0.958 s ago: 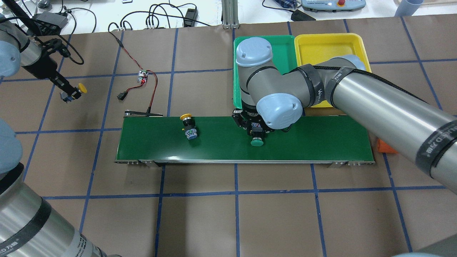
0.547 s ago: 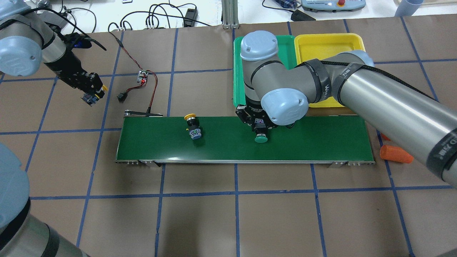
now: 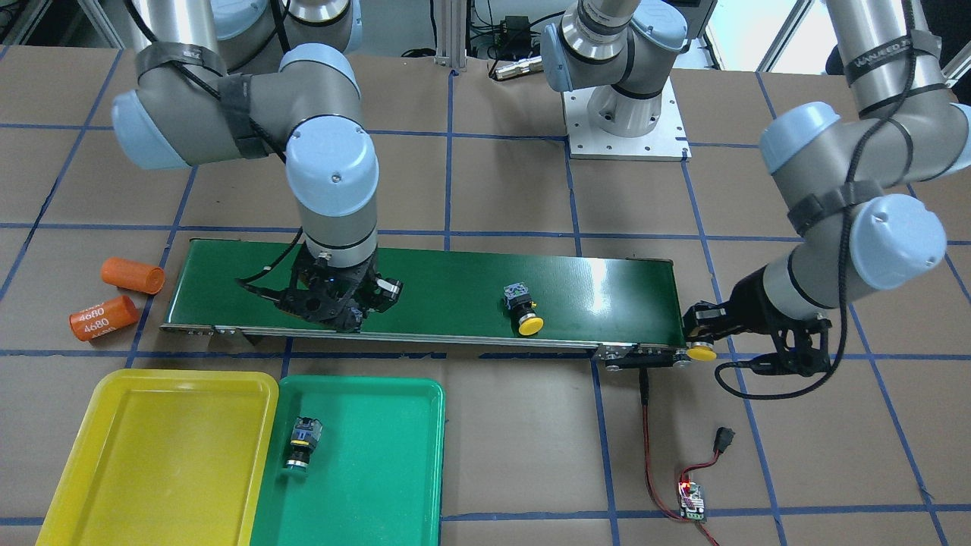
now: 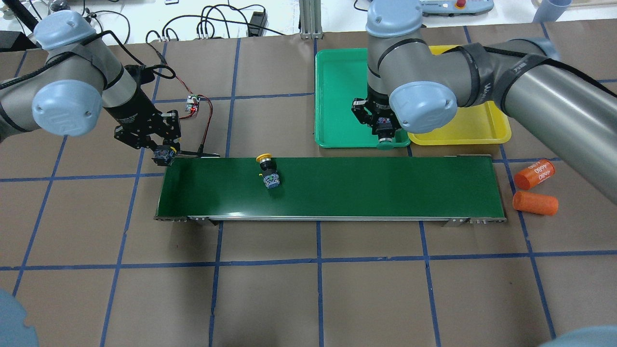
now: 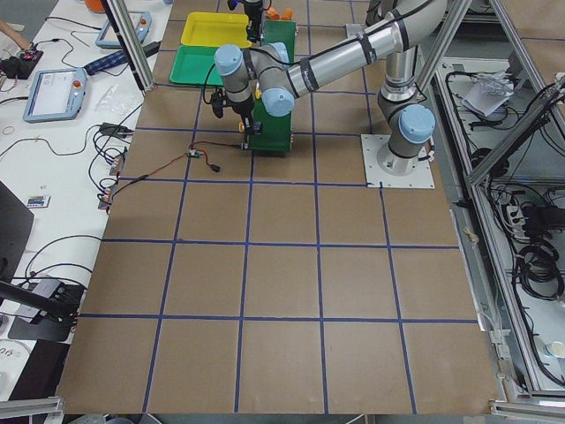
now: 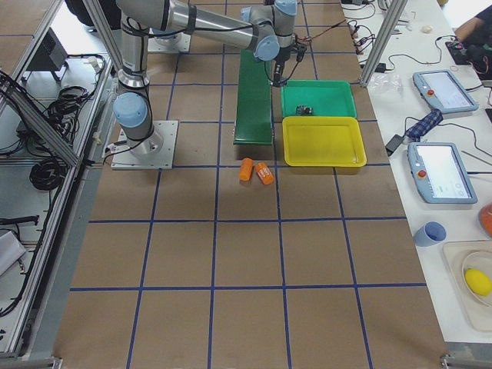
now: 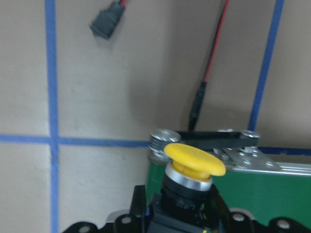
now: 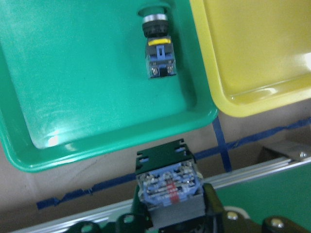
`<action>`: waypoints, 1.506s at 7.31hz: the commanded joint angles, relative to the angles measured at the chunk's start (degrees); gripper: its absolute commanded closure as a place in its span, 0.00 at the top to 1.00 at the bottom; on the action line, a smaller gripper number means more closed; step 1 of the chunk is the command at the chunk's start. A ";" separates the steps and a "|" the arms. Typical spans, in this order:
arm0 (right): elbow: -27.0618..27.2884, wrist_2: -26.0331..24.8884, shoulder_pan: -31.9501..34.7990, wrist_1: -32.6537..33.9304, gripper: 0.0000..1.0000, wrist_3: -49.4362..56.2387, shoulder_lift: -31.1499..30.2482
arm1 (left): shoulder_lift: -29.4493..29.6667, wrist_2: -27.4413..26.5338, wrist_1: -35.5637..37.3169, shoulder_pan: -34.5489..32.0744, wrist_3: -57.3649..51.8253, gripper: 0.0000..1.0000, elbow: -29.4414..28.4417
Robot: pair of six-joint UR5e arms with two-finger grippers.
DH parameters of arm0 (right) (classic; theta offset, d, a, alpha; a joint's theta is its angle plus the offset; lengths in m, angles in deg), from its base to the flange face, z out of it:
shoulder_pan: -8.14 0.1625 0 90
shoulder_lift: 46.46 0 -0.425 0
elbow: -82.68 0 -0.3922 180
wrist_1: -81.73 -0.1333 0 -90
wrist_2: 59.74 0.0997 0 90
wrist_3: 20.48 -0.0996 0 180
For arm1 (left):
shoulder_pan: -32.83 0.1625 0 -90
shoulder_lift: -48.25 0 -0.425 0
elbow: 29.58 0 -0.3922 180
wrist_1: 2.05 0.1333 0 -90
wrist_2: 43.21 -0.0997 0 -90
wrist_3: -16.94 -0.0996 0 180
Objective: Sort buttons by color to trays
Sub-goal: 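Drop green button in green tray while left places yellow button on belt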
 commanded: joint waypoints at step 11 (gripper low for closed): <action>-6.46 2.94 -1.00 17.94 1.00 4.63 13.01 | -7.02 -2.74 -10.18 -11.34 5.18 1.00 -8.91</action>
